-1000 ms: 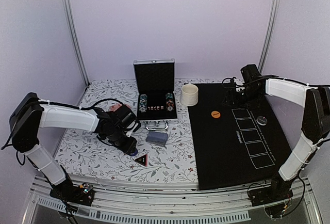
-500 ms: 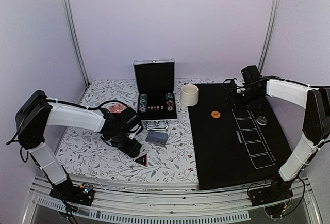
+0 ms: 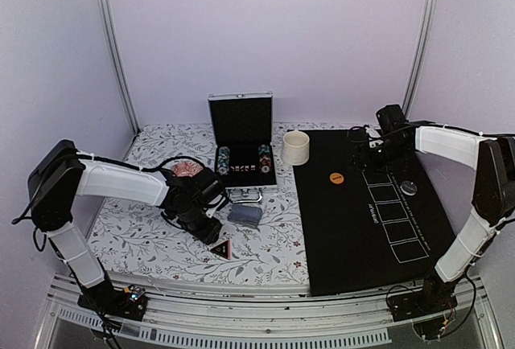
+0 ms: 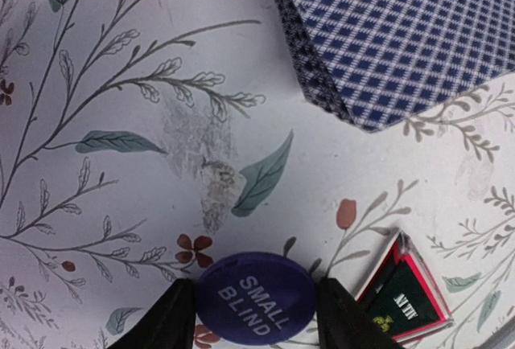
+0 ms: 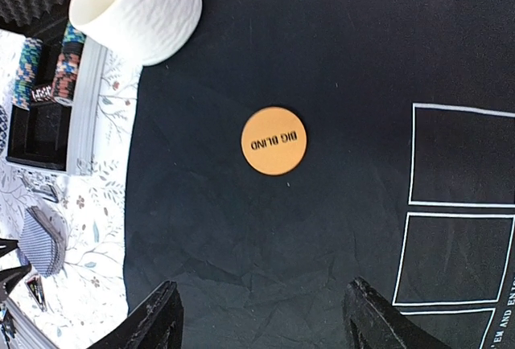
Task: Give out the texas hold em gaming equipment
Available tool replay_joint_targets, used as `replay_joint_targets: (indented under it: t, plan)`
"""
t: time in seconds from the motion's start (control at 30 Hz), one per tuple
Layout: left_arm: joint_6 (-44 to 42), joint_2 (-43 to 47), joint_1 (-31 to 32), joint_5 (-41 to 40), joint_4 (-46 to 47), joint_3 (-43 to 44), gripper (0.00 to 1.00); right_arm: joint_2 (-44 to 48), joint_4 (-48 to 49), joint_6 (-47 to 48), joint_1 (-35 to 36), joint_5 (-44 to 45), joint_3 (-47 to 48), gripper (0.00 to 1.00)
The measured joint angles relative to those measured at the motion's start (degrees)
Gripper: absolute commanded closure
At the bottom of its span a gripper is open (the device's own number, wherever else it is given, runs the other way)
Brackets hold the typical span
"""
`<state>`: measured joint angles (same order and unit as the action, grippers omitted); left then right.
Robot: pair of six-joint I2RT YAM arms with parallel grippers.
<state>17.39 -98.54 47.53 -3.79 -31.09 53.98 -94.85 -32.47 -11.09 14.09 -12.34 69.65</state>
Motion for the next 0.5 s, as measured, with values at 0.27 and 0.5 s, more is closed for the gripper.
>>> replay_joint_targets:
  t: [0.27,0.5]
  plan:
    - [0.28,0.09,0.09,-0.13,-0.11,0.09,0.54,0.0,-0.04,0.0,0.0,0.02,-1.57,0.3]
    - [0.68,0.52,0.09,-0.17,-0.07,-0.17,0.54,0.17,-0.11,0.28,0.0,0.07,-1.57,0.3]
